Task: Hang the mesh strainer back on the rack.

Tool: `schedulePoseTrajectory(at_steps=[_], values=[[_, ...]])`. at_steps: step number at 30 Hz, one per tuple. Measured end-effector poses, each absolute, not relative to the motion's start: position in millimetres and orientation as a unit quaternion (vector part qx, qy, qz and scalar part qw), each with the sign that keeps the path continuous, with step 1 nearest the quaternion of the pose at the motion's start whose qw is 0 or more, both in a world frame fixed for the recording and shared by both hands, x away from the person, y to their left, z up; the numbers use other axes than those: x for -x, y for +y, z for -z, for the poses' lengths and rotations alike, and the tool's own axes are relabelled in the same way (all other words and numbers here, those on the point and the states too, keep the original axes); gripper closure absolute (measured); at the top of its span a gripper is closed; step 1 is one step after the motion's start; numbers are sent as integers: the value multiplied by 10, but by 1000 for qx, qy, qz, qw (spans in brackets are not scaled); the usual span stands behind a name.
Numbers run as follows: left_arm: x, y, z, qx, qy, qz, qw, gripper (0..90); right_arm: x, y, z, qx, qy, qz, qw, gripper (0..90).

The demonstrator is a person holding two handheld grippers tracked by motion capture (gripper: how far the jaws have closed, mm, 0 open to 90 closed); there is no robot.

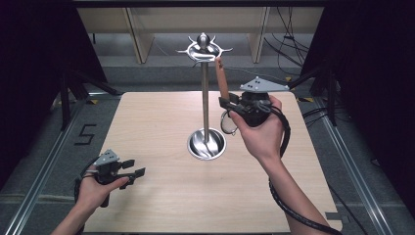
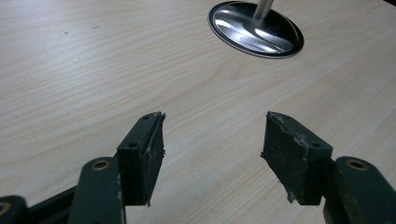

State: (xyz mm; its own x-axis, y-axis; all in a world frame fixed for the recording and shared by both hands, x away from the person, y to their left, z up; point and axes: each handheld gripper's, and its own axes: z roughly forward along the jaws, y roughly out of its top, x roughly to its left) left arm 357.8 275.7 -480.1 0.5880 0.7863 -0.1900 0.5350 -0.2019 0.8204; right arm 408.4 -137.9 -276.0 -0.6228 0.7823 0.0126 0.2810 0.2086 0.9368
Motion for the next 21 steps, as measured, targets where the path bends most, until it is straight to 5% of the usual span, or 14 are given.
schedulePoseTrajectory(at_steps=[21], values=[[-3578,2756,4806,-762,434,-139,460,373,-3992,-1478,2751,-354,735,-514,263,570]])
